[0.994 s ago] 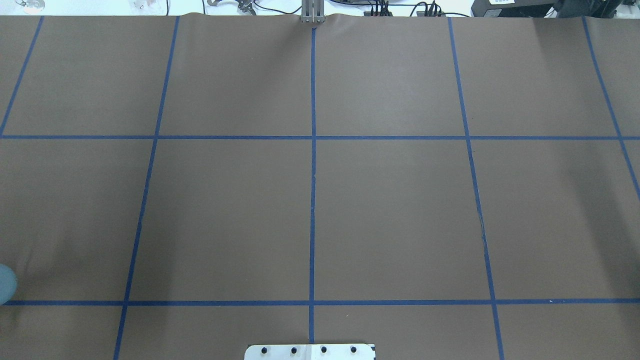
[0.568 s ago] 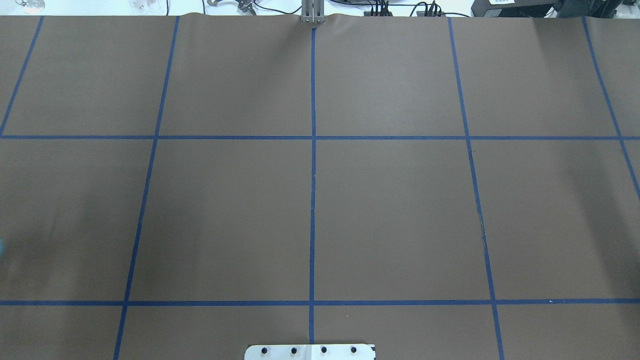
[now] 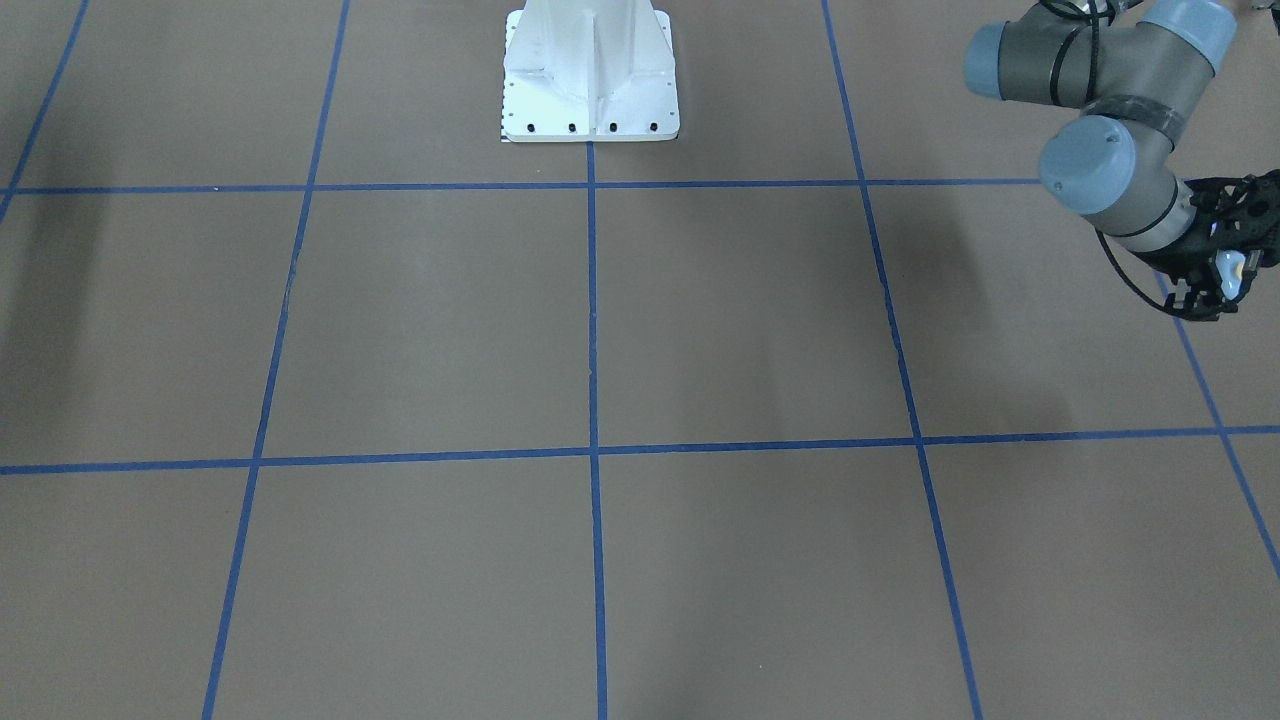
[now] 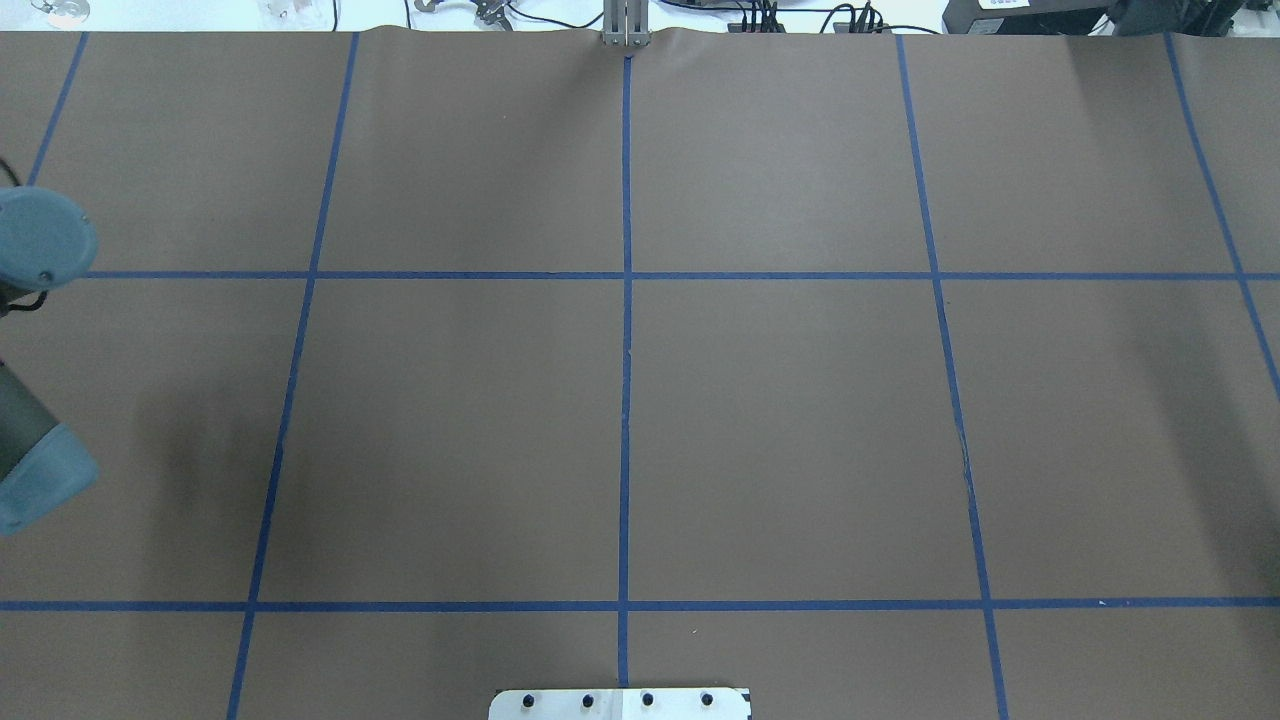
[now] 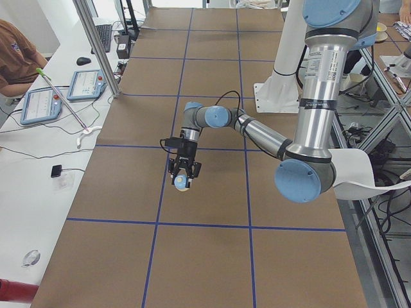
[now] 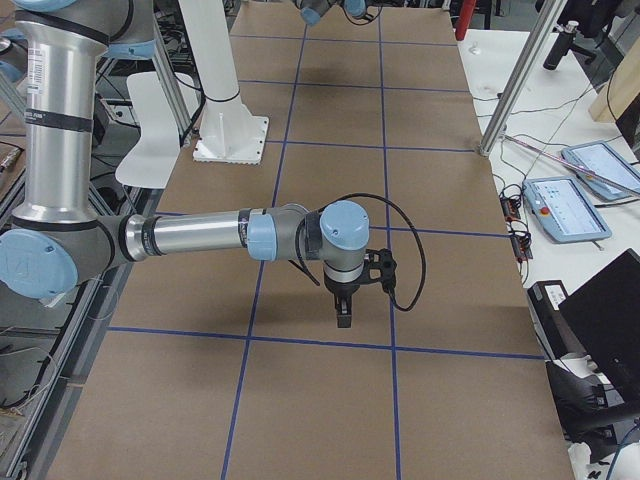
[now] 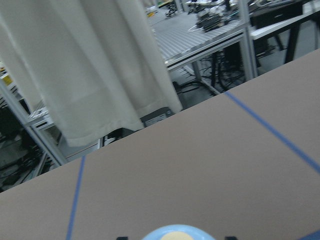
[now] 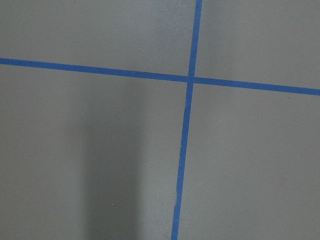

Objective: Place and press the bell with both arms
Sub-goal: 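Move the left gripper with the bell toward the table centre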

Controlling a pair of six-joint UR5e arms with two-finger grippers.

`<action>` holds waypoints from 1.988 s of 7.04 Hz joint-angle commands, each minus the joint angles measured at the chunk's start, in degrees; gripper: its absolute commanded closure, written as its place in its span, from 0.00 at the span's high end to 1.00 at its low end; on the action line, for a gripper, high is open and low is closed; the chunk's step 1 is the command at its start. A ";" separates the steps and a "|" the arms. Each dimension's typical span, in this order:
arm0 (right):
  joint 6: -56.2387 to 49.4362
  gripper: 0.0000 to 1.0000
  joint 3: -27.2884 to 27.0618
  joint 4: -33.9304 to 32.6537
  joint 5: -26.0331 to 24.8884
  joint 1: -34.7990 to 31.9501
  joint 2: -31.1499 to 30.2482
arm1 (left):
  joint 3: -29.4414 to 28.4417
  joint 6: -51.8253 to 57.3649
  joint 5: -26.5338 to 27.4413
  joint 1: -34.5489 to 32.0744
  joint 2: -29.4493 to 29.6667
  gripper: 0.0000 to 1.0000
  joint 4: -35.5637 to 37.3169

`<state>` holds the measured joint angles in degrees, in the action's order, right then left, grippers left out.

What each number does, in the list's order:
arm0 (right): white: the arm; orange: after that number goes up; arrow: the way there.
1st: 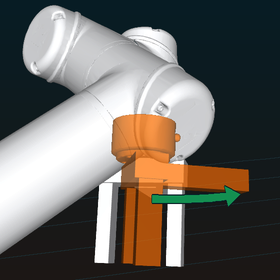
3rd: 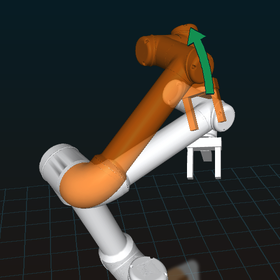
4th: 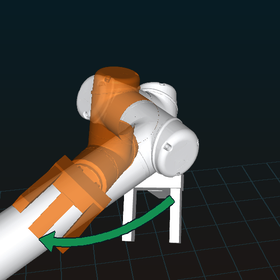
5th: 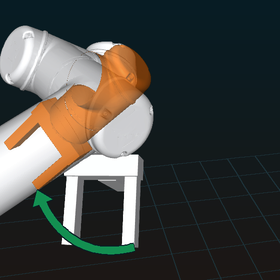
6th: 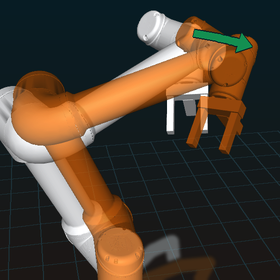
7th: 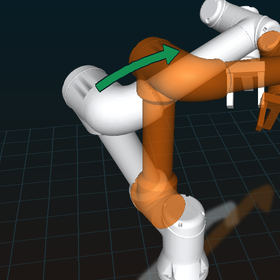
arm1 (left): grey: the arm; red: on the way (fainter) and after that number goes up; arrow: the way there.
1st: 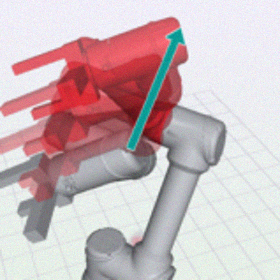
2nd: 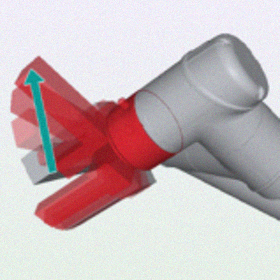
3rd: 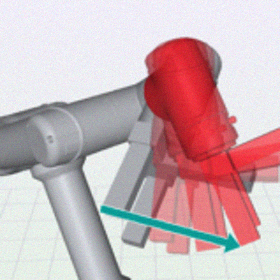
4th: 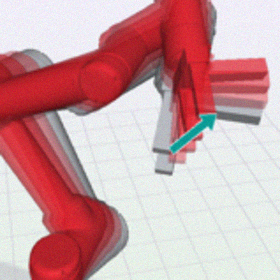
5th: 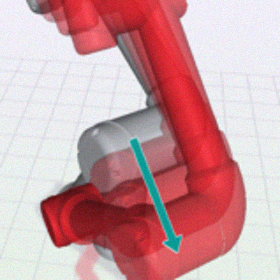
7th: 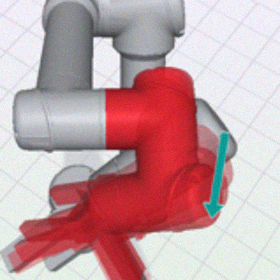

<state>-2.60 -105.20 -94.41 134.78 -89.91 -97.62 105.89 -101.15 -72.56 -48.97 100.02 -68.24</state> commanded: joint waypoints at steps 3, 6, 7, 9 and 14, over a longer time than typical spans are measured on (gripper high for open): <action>0.05 1.00 -0.09 -0.16 1.18 -0.18 -0.73 | -10.32 25.08 3.92 7.36 11.32 0.00 -42.64; 0.14 1.00 -0.35 -0.16 1.18 -0.18 -0.82 | -18.23 40.64 3.84 14.07 17.82 0.00 -62.99; 0.14 1.00 -0.53 -0.16 1.36 -0.18 -0.65 | -21.92 41.03 3.75 15.65 20.62 0.00 -68.20; 0.14 1.00 -0.44 -0.16 1.88 -0.18 -0.73 | -27.74 41.21 4.18 18.89 28.62 0.00 -69.05; 0.14 1.00 -0.18 -2.62 2.24 -0.18 -0.03 | -46.70 41.12 13.22 24.27 42.86 0.00 -69.22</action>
<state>-2.46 -105.55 -97.01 136.98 -90.09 -97.67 64.81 -59.96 -61.42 -25.32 139.03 -137.39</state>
